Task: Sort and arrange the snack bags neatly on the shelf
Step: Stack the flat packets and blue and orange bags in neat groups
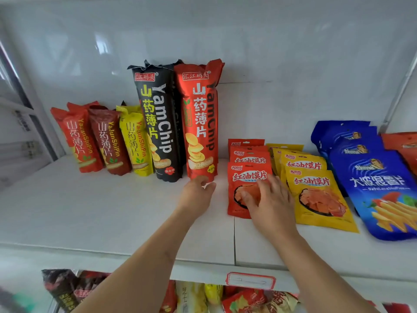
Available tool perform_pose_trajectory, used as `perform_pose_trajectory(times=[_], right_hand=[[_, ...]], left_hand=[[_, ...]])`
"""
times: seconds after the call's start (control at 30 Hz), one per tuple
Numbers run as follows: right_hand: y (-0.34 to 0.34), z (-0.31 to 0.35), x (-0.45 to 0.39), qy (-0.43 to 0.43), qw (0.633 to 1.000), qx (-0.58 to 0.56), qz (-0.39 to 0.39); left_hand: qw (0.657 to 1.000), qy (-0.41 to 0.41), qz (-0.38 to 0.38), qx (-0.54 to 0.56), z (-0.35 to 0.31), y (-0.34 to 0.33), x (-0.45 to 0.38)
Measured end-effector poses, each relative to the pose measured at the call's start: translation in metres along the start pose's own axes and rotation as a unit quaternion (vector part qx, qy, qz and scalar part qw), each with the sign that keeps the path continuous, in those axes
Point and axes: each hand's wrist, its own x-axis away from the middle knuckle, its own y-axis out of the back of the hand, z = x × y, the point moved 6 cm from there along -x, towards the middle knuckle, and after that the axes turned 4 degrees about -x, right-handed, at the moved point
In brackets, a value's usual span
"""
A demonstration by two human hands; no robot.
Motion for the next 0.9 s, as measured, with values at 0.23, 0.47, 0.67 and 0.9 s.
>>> perform_pose_trajectory(times=[0.23,0.47,0.67,0.9], right_hand=[[0.007,0.04,-0.01,0.043,0.994,-0.098,-0.03],[-0.014,0.093,-0.043,-0.007,0.973,-0.232,0.01],[-0.047,0.115,-0.073,-0.07,0.953,-0.296,-0.003],[-0.089,0.11,-0.094,-0.086,0.92,-0.382,-0.028]], left_hand=[[0.991,-0.014,-0.128,0.034,0.032,0.055,-0.013],[0.959,-0.063,-0.265,0.076,0.049,0.108,-0.036],[0.952,-0.119,-0.253,0.126,0.045,0.135,-0.063],[0.938,-0.15,-0.205,0.235,0.023,0.143,-0.09]])
